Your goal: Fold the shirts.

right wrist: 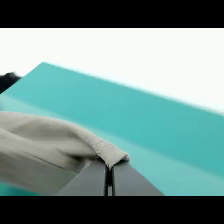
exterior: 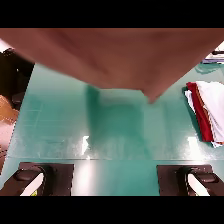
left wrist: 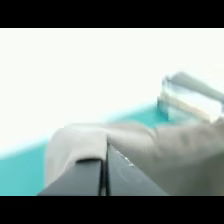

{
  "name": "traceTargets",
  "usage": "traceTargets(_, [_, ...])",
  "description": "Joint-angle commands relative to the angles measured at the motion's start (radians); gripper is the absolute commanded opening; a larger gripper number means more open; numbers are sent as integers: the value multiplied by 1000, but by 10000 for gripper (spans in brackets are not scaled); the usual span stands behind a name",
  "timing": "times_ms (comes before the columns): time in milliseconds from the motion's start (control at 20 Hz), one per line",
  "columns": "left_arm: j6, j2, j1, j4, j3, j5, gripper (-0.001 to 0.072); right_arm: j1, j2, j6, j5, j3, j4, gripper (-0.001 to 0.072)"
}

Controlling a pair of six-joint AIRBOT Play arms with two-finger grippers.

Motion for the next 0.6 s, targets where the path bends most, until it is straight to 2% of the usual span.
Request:
traceTargets(0, [-19, 24, 2, 13, 153, 30, 25, 0, -8, 76, 75, 180, -186, 13])
traceTargets(150, [-19, 13, 2, 15, 124, 23, 25, 0, -82, 142, 198, 336, -282, 12])
traceTargets(300, [-30, -38, 2, 97, 5, 10, 24, 0, -202, 166, 339, 397, -279, 12])
traceTargets(400, [-72, -126, 2, 171, -73, -50, 25, 0, -271, 188, 380, 304, -272, 12])
traceTargets(550, [-70, -317, 2, 170, -173, -160, 26, 0, -401, 188, 402, 104, -272, 13])
